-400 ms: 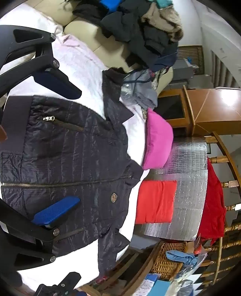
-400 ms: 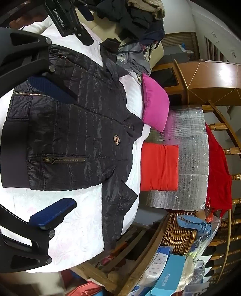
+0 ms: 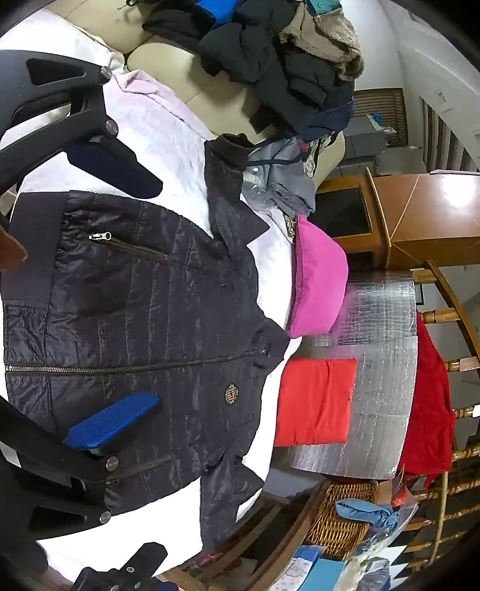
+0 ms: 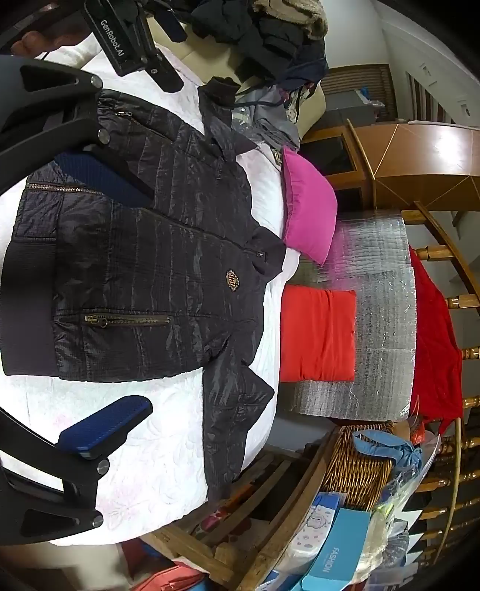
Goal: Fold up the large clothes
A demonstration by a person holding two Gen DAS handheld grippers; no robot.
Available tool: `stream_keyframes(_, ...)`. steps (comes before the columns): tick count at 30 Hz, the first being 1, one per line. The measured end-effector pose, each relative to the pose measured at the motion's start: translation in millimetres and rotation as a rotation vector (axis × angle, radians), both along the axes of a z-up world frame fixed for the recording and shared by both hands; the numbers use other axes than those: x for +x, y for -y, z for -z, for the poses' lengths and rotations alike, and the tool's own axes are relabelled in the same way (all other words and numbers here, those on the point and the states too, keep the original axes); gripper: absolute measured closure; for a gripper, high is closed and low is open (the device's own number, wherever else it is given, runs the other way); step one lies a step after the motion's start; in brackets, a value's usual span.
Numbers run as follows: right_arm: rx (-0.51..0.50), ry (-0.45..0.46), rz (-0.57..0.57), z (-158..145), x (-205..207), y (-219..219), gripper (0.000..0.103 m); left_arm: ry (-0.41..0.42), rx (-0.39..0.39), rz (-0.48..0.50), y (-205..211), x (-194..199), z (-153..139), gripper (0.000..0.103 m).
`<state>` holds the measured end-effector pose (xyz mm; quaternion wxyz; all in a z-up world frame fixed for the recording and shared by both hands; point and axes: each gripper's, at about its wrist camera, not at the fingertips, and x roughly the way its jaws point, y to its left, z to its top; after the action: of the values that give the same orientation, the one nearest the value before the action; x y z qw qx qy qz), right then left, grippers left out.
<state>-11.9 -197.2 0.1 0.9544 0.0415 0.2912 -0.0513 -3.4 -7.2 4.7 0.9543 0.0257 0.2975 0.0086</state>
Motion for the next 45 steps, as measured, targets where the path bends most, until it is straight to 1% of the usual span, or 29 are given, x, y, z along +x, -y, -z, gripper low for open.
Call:
stream_keyframes(14,-0.005,0.006,0.003,-1.8,-1.6,-3.1,0.000,-0.023,-0.021,-0.014,-3.3,2.5,4.3,0.000)
stream_keyframes(45,0.000,0.021,-0.001,-9.9,-5.5,-2.4,0.000,-0.016,-0.024,-0.008,-4.2,-2.4,0.7,0.000)
